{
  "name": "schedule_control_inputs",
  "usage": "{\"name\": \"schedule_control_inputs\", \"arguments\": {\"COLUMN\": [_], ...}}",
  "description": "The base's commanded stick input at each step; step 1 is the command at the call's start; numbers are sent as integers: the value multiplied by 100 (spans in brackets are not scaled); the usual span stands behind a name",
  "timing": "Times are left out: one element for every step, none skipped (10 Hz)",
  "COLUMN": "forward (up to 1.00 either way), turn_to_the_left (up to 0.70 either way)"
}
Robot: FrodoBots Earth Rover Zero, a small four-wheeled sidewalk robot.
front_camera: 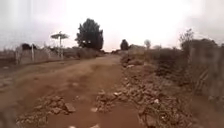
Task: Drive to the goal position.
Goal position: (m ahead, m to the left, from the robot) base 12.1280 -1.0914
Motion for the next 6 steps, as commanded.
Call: {"name": "schedule_control_inputs", "arguments": {"forward": [50, 50, 50, 50, 50, 50], "turn_to_the_left": [0, 0, 0, 0, 0, 12]}}
